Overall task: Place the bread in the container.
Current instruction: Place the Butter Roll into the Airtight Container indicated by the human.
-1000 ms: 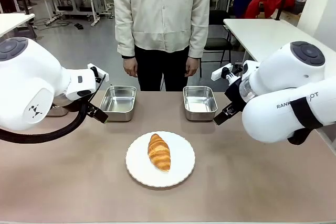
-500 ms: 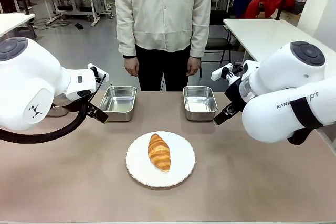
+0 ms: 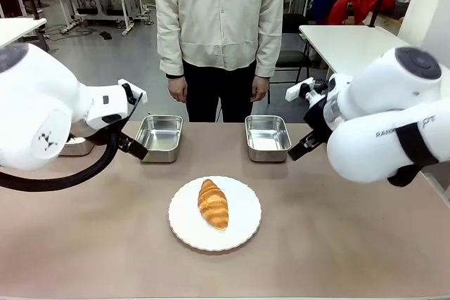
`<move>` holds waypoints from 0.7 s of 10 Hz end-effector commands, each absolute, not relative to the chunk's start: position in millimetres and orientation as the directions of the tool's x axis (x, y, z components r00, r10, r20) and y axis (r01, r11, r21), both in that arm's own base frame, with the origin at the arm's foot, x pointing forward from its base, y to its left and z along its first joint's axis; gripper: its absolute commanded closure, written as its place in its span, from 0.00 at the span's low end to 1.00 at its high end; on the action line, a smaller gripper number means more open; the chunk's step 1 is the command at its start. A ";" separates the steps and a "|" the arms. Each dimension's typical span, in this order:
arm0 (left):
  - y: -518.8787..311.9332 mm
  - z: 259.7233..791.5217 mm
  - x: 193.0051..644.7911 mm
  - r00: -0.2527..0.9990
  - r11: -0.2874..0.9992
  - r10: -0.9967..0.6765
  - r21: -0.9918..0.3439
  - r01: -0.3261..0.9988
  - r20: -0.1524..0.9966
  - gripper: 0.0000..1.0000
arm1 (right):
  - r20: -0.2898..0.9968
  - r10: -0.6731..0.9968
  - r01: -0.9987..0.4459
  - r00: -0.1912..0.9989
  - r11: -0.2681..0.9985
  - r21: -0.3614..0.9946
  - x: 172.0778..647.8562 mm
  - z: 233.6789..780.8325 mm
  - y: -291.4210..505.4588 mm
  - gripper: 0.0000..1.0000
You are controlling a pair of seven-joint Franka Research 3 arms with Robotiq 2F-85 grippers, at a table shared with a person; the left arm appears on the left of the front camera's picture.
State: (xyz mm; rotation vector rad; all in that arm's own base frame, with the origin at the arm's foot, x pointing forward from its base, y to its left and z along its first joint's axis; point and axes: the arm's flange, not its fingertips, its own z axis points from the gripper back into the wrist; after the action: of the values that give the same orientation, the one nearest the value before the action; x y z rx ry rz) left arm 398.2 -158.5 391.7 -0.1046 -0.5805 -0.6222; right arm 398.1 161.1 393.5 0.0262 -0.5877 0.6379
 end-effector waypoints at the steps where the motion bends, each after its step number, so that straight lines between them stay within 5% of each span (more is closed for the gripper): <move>1: -118.9 442.6 402.3 0.626 0.759 -0.528 -0.012 0.651 0.574 0.00 | 0.554 0.533 -0.577 0.639 0.809 -0.113 401.0 446.9 136.9 0.00; 7: 23.2 497.1 414.0 0.443 0.505 -0.657 -0.080 0.859 0.609 0.00 | 0.637 0.525 -0.672 0.565 0.741 -0.014 379.0 522.5 -13.6 0.00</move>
State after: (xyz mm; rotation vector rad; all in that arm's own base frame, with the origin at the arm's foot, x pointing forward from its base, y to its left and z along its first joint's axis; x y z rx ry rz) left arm 403.8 10.2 504.1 -0.3647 -0.5515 -0.9199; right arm 384.5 5.8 524.7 0.2246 -0.6736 0.6832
